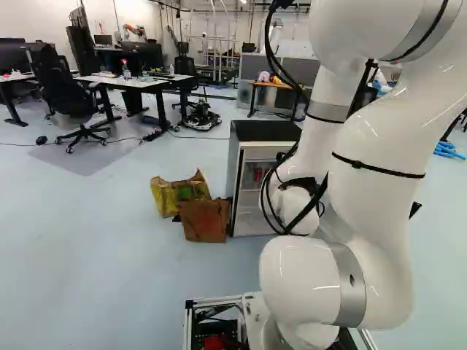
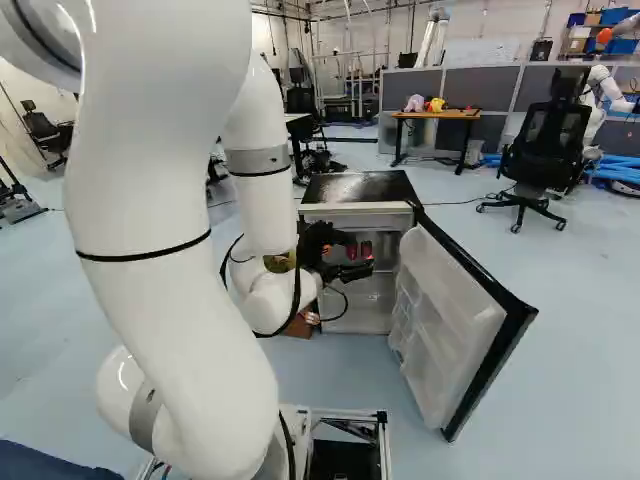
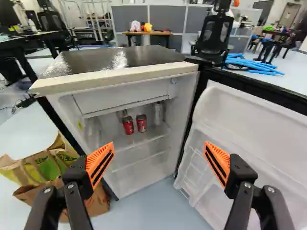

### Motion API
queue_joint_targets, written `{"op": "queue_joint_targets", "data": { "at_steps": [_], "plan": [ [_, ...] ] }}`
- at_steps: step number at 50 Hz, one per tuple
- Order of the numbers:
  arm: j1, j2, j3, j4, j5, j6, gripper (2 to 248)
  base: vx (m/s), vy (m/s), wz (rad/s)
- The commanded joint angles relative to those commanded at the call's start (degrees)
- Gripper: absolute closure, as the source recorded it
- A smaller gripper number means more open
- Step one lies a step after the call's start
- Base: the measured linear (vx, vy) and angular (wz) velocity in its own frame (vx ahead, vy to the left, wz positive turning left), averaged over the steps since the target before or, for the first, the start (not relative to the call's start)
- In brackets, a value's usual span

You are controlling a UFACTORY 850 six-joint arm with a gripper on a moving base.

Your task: Grab a drink from the fridge

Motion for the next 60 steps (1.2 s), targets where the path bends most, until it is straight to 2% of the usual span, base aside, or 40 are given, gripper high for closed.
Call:
{"op": "queue_joint_targets", "data": {
  "at_steps": [15,41,60],
  "plan": [
    [-0.1,-4.9,-3.1,-7.7,-0.8,0.0,3,0.000,0.000,0.000],
    [-0.3,-14.5,-11.2,-12.9,-3.4,0.0,3,0.000,0.000,0.000],
    [-1.3,-21.8,-18.2,-16.7,-4.2,0.0,3,0.000,0.000,0.000]
  ]
}}
